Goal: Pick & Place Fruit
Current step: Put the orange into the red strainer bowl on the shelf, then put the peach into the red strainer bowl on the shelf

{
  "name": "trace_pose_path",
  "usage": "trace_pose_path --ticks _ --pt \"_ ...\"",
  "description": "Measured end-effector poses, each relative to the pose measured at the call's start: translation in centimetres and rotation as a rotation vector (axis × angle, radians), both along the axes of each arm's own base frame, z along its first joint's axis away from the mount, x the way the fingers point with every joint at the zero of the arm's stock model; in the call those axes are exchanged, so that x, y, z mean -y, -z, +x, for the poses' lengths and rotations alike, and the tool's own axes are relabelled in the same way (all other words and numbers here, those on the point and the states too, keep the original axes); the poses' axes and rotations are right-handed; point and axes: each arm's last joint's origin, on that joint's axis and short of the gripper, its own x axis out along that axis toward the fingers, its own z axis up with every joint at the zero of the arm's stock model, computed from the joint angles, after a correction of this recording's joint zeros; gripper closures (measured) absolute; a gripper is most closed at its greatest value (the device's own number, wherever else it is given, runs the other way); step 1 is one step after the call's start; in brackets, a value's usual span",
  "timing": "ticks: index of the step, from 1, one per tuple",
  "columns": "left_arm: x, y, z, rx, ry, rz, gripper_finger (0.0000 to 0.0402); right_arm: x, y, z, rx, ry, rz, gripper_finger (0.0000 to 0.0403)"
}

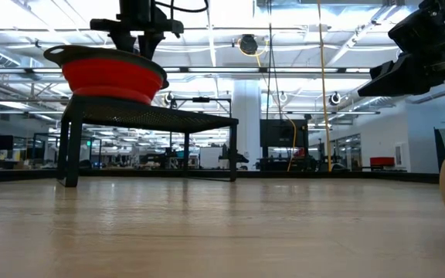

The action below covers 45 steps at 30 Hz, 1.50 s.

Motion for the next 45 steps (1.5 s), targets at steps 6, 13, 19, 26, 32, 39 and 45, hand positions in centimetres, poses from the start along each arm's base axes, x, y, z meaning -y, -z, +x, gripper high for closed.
trace_pose_path --ticks 6,13,19,26,32,39,45 --pt "-0.4 0.2 0.4 -0.001 -0.004 0.058 0.0252 0.0 0.0 0.0 0.0 0.0 0.0 0.0403" --pt "-0.6 1.3 1.3 -0.069 0.043 0.07 0.0252 0.0 0.0 0.0 0.0 0.0 0.0 0.0403" --pt "-0.7 1.7 1.6 -0.097 0.064 0.063 0.0252 0.0 0.0 0.0 0.001 -0.003 0.001 0.0403" --pt "-0.6 1.9 1.4 -0.131 0.086 0.053 0.0251 0.0 0.0 0.0 0.002 -0.003 0.001 0.0403" --pt "-0.6 2.8 1.3 -0.156 0.068 0.039 0.0221 0.0 -0.1 0.0 0.008 -0.003 0.001 0.0403" --pt "-0.3 2.8 1.3 -0.157 0.078 0.038 0.0167 0.0 -0.1 0.0 0.008 -0.004 0.001 0.0403" --pt "-0.3 1.8 1.4 -0.125 0.128 -0.032 0.0134 0.0 -0.1 0.0 0.009 -0.003 0.001 0.0403"
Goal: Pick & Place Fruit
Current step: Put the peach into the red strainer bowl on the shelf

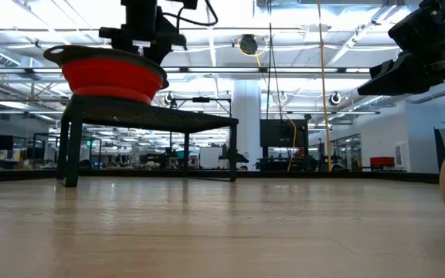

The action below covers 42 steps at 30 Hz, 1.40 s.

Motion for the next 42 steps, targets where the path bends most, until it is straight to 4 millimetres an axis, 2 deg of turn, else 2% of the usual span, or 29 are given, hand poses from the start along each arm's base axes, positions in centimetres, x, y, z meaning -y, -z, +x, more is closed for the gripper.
trace_pose_path --ticks 4,8,12,18,26,31,36,42 --pt "0.4 -1.9 0.3 0.082 0.01 0.002 0.0129 0.0 -0.1 0.0 0.015 0.0 -0.001 0.0403" --pt "2.1 -4.1 0.6 0.166 0.065 0.039 0.0128 0.0 -0.1 0.0 0.016 -0.015 0.004 0.0403" --pt "4.7 -5.4 1.1 0.25 0.114 0.07 0.0128 -0.3 -0.1 0.0 0.017 -0.107 0.036 0.0403" --pt "10.0 -5.5 1.8 0.363 0.214 0.099 0.0128 -0.8 -0.2 0.0 0.011 -0.257 0.17 0.0403" --pt "17.2 -4.9 2.8 0.585 0.391 0.141 0.0128 -1.8 -0.2 -0.2 -0.015 -0.453 0.301 0.0403" --pt "20.3 -2.9 3.2 0.667 0.434 0.13 0.0128 -2.7 -0.3 -0.5 -0.031 -0.59 0.323 0.0403" --pt "21.9 -0.5 3.7 0.728 0.472 0.119 0.0128 -3.8 -0.6 -0.3 -0.025 -0.677 0.355 0.0403" --pt "21.5 1.7 4.1 0.695 0.48 0.135 0.0128 -5.2 -0.7 0.3 -0.033 -0.755 0.354 0.0403"
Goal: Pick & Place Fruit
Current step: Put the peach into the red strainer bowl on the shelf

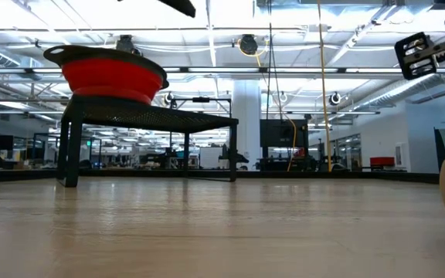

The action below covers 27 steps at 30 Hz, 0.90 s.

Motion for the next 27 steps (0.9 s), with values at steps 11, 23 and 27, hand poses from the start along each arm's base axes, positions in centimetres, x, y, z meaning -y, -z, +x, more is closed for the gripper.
trace_pose_path --ticks 11,23,27 --pt "-3.8 -1.6 -2.9 0.009 0.111 0.067 0.0128 -2.6 0.4 1.6 -0.128 0.03 -0.119 0.0403" --pt "-6.4 -1.2 -8.7 0.149 0.184 0.077 0.0128 -5.1 -2.6 3.7 -0.234 -0.054 -0.334 0.0386" --pt "-6.6 -1.4 -10.2 0.167 0.21 0.091 0.0128 -5.7 -3.3 4.5 -0.282 -0.088 -0.398 0.0357"
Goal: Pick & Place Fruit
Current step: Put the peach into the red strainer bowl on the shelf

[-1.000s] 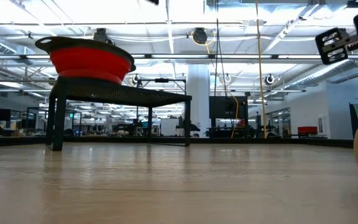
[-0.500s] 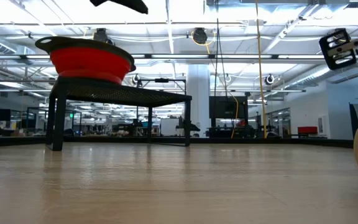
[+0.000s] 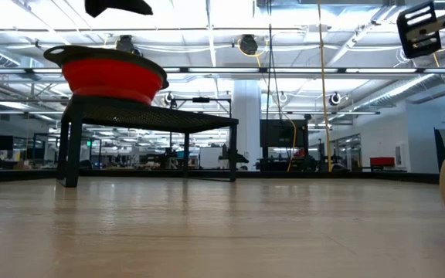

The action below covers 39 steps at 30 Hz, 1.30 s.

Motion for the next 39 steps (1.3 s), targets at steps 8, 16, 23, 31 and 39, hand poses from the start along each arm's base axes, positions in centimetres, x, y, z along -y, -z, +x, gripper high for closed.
trace_pose_path --ticks 8,16,23,31,39 --pt "-0.1 -0.1 -2.0 0.058 0.058 0.032 0.0128 -1.1 0.9 1.7 -0.07 -0.01 -0.042 0.0279" --pt "-0.4 0.2 -4.4 0.165 0.117 0.03 0.0128 -2.1 3.0 3.1 -0.145 -0.026 -0.062 0.022" --pt "-0.4 -0.8 -6.0 0.23 0.177 0.046 0.0128 -2.7 5.4 4.0 -0.23 -0.037 -0.13 0.0204" --pt "-0.2 -0.9 -6.5 0.235 0.205 0.053 0.0128 -3.3 7.4 4.9 -0.263 -0.044 -0.162 0.0201" --pt "0.0 -0.9 -6.6 0.23 0.22 0.059 0.0128 -3.8 8.5 4.9 -0.306 -0.03 -0.191 0.0191"
